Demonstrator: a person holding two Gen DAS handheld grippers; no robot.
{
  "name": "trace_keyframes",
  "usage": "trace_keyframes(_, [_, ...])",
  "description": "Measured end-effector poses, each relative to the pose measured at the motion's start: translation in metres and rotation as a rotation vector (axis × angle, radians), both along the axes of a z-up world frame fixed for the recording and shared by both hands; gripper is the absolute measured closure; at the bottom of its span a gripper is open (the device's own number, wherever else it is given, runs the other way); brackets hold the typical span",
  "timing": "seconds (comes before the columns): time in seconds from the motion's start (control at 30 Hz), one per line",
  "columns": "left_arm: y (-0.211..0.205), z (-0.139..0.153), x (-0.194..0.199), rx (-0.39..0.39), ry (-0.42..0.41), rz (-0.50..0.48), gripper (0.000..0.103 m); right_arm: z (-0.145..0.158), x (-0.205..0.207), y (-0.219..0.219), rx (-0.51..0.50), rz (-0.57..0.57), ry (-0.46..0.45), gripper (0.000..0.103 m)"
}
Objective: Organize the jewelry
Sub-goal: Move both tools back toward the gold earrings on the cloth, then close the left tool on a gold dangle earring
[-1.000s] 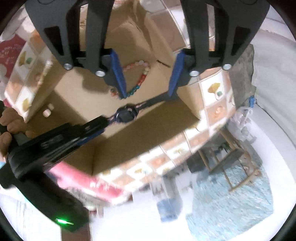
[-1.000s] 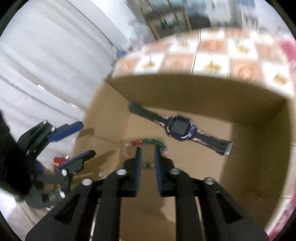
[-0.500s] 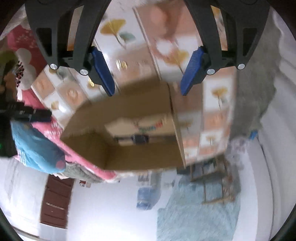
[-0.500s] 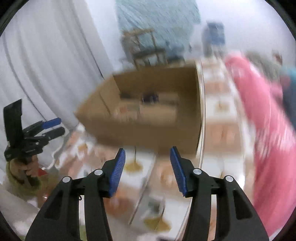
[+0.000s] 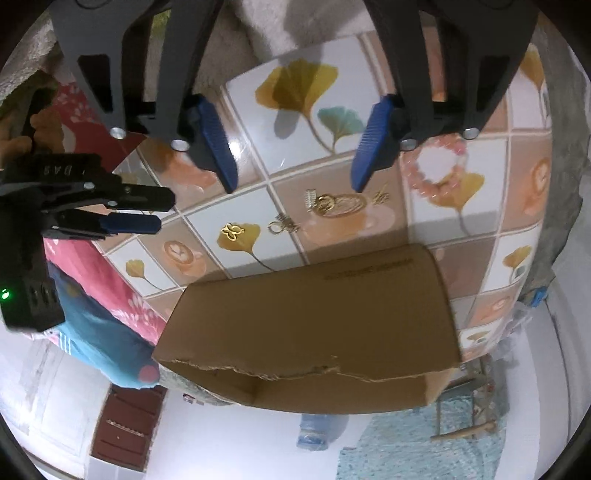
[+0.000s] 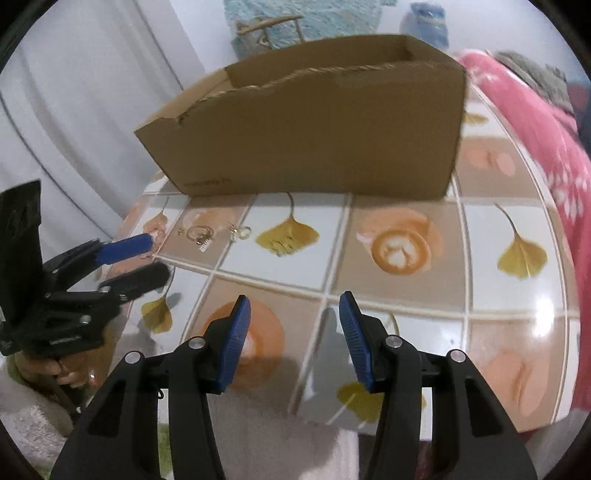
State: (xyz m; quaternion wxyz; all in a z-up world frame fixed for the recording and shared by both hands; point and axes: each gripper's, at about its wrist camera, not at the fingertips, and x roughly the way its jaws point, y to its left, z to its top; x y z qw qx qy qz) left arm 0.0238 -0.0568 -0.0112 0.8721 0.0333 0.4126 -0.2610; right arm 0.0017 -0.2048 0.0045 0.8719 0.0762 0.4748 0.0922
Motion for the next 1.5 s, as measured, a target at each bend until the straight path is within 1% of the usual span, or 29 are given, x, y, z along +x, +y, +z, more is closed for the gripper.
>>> trace_keyframes(0.17, [-0.01,-0.007,0.004,-0.001,0.008,-0.032,0.068,-0.004,0.011,0.011,-0.005,0.028,-0.015,0.054])
trace_keyframes(0.23, [-0.014,-0.009,0.007,0.008,0.008,-0.04,0.079,-0.006,0.016,0.013,0.006,0.035,-0.014,0.054])
trace_keyframes(0.33, [-0.017,-0.012,0.013,0.012,0.021,-0.055,0.086,-0.006,0.021,0.013,0.021,0.043,-0.012,0.054])
trace_keyframes(0.57, [-0.014,-0.011,0.023,0.011,0.045,-0.05,0.087,-0.007,0.034,0.014,0.035,0.052,-0.006,0.055])
trace_keyframes(0.7, [-0.014,-0.018,0.029,0.032,0.085,-0.058,0.087,-0.006,0.04,0.016,0.038,0.046,-0.003,0.056])
trace_keyframes(0.77, [-0.012,-0.018,0.03,0.032,0.095,-0.068,0.087,-0.006,0.043,0.018,0.044,0.044,0.0,0.059])
trace_keyframes(0.87, [-0.013,-0.02,0.033,0.052,0.098,-0.081,0.087,-0.005,0.048,0.02,0.051,0.045,0.005,0.062])
trace_keyframes(1.03, [-0.013,-0.02,0.034,0.056,0.101,-0.106,0.087,-0.004,0.052,0.026,0.058,0.057,0.011,0.07])
trace_keyframes(1.27, [-0.013,-0.018,0.036,0.077,0.089,-0.111,0.088,-0.005,0.05,0.034,0.058,0.072,0.023,0.072])
trace_keyframes(1.37, [-0.018,-0.019,0.036,0.106,0.073,-0.107,0.094,-0.003,0.047,0.035,0.058,0.073,0.016,0.073])
trace_keyframes(1.43, [-0.016,-0.019,0.038,0.108,0.078,-0.099,0.099,-0.001,0.045,0.035,0.057,0.07,0.009,0.073])
trace_keyframes(1.5, [-0.015,-0.019,0.039,0.101,0.083,-0.098,0.099,0.0,0.043,0.035,0.058,0.066,0.005,0.073])
